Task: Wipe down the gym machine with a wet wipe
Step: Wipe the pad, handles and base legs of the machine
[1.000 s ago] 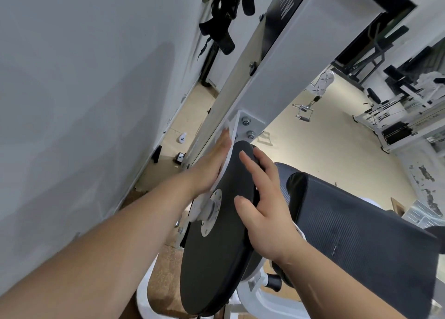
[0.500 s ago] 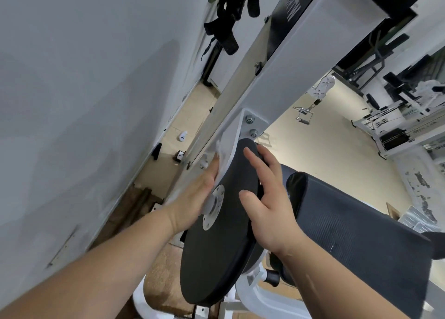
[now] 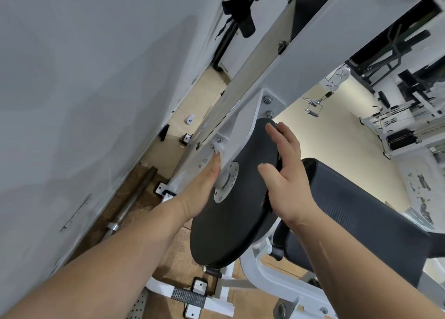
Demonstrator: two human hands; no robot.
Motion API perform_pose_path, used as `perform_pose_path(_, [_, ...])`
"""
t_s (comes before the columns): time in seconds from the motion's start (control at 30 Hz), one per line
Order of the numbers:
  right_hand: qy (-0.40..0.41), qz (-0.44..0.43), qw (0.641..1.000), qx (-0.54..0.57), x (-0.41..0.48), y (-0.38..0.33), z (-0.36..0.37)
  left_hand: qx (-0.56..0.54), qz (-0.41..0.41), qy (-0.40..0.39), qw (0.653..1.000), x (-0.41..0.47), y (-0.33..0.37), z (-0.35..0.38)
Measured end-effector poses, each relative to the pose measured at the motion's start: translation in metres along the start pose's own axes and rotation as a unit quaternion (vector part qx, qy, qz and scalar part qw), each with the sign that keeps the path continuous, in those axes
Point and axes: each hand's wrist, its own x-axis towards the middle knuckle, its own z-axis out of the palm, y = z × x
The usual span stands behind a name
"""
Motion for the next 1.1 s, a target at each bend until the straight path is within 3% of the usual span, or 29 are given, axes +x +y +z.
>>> perform_pose_path(0.17, [0.008, -0.004, 1.0, 0.007, 0.0, -0.001, 0.002, 0.082, 0.117, 0.015, 0.99, -0.031, -0.009, 0.014])
perform_pose_path(0.3, [-0.001, -0.009, 1.0, -0.002, 0.0, -0.001, 0.0, 0.085, 0.16, 0.005, 0.983, -0.007, 0.026, 0.016])
perform_pose_path(0.67, [-0.025, -0.007, 1.0, 0.002, 0.001, 0.001, -0.004, 0.066, 0.081, -0.032, 0.994, 0.094, 0.141, 0.014])
perform_pose_path(1.1, [-0.019, -0.026, 0.999, 0.035, 0.002, 0.002, 0.001, 0.071, 0.132, -0.003, 0.989, 0.016, 0.081, 0.015])
